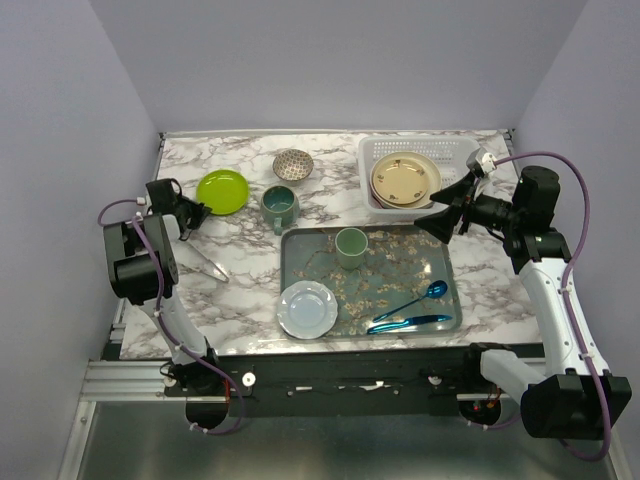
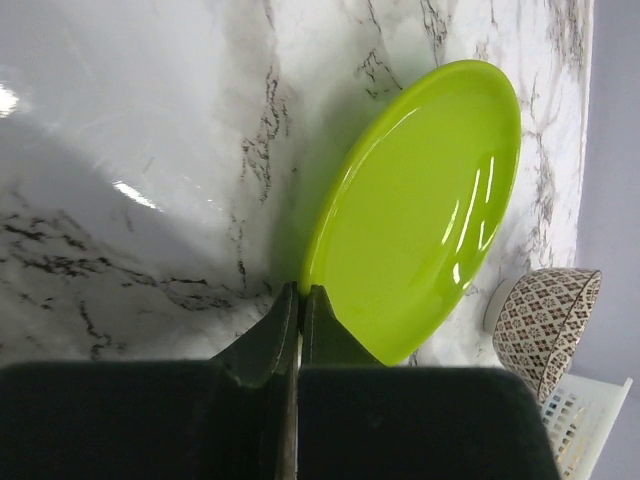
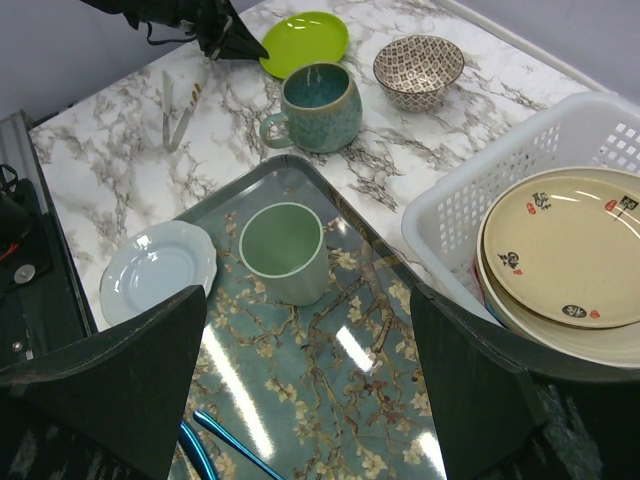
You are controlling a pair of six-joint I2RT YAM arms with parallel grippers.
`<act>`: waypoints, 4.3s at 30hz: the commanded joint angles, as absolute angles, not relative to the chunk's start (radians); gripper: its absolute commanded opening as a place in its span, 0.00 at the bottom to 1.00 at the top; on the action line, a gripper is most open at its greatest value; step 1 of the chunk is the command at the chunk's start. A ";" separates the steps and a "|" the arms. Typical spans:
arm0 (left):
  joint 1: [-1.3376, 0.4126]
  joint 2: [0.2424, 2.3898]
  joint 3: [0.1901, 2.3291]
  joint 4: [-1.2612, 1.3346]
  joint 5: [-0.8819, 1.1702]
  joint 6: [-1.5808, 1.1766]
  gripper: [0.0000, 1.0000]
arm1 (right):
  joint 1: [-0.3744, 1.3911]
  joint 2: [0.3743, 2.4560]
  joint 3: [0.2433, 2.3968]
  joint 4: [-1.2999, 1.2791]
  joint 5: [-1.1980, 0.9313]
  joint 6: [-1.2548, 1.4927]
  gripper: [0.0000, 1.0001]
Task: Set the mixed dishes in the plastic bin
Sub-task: Pick up the plate at the center of the board.
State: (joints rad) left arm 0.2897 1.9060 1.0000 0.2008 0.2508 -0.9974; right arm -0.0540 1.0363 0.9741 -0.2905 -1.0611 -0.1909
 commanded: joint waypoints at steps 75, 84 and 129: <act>-0.613 1.066 0.610 0.410 -0.066 -1.008 0.00 | -0.057 1.158 0.960 -0.259 -1.172 -0.065 0.90; -0.710 1.124 0.666 0.402 -0.164 -0.968 0.00 | -0.055 1.178 0.933 -0.184 -1.115 0.061 0.90; -0.960 1.264 0.836 0.290 -0.390 -0.824 0.68 | -0.038 1.267 0.923 -0.129 -1.032 0.225 0.00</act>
